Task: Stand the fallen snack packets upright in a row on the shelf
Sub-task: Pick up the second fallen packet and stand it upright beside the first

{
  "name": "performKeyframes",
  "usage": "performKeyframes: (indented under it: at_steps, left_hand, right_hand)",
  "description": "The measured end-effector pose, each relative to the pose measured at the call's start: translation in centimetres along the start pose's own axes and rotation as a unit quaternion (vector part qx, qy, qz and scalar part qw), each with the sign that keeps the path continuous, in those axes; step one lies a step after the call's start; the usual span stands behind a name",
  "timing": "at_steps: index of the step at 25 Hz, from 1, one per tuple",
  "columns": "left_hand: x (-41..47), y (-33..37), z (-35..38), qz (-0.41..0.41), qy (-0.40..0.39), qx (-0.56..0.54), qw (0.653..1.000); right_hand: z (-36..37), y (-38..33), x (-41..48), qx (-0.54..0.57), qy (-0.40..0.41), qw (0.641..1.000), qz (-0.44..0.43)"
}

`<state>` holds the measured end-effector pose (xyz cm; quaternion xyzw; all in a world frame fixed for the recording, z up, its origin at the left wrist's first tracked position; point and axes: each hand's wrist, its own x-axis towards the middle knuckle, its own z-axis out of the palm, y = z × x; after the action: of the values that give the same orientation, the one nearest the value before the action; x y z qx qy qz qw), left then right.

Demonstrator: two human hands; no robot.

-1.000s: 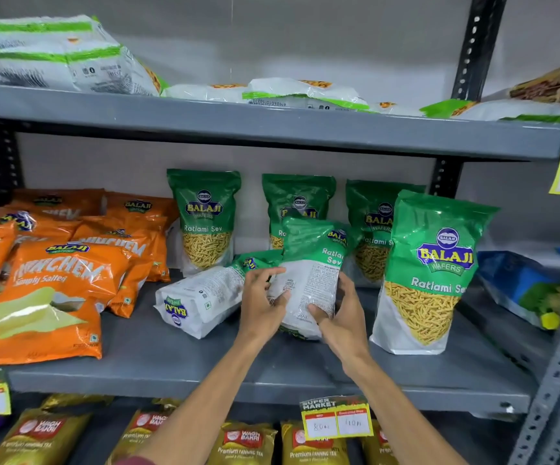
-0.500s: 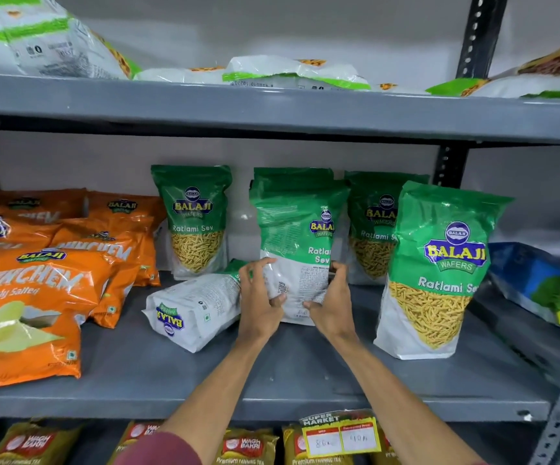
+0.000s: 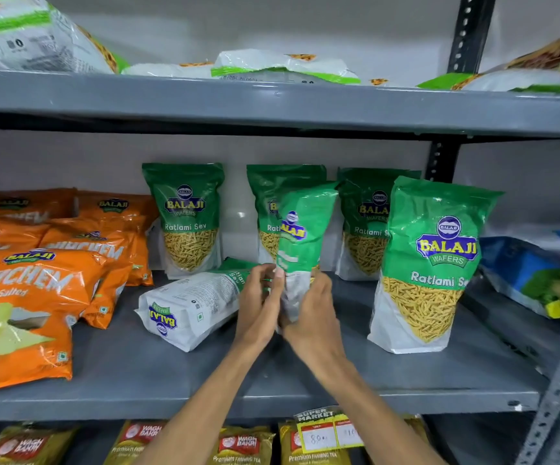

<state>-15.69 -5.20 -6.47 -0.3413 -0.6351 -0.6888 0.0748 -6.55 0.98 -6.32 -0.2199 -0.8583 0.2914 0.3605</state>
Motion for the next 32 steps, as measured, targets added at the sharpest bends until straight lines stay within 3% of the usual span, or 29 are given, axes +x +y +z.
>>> performKeyframes:
  at_steps: [2, 4, 7, 9, 12, 13, 16, 18, 27, 32]
  left_hand:
    - [0.2, 0.5, -0.5, -0.081, -0.037, -0.078, 0.993]
    - [1.0, 1.2, -1.2, -0.162, -0.055, -0.074, 0.983]
    - [2.7, 1.6, -2.0, -0.193, -0.049, -0.055, 0.978]
    - [3.5, 1.4, -2.2, -0.174, -0.033, -0.018, 0.984]
    - [4.1, 1.3, -1.6, -0.176, -0.028, 0.013, 0.984]
    - [4.1, 1.3, -1.3, -0.174, -0.022, 0.028, 0.984]
    - [4.1, 0.5, -0.6, -0.156, 0.002, 0.042, 0.987]
    - [3.6, -0.1, -0.3, -0.14, 0.004, 0.063, 0.988]
    - [1.8, 0.4, -0.6, -0.116, -0.013, 0.129, 0.985]
    - [0.2, 1.0, -0.6, -0.118, -0.035, 0.105, 0.987]
  right_hand:
    - [0.8, -1.4, -1.2, -0.009, -0.058, 0.997, -0.046]
    - [1.4, -2.1, -1.7, 0.009, -0.11, 0.988, -0.105]
    - [1.0, -1.8, -1.0, 0.075, -0.16, 0.977, -0.118]
    - [0.2, -0.9, -0.3, 0.093, -0.066, 0.99, -0.087]
    - [-1.1, 1.3, 1.0, 0.082, 0.162, 0.982, -0.046]
    - [-1.4, 2.1, 1.5, 0.088, 0.18, 0.98, -0.015]
    - [-2.0, 3.6, 2.7, 0.219, 0.054, 0.971, 0.08]
    - [-1.8, 4.4, 3.2, 0.239, 0.0, 0.966, 0.095]
    - [-2.6, 4.7, 2.6, 0.22, -0.038, 0.971, 0.09]
    - [-3.7, 4.8, 1.1, 0.213, -0.046, 0.972, 0.087]
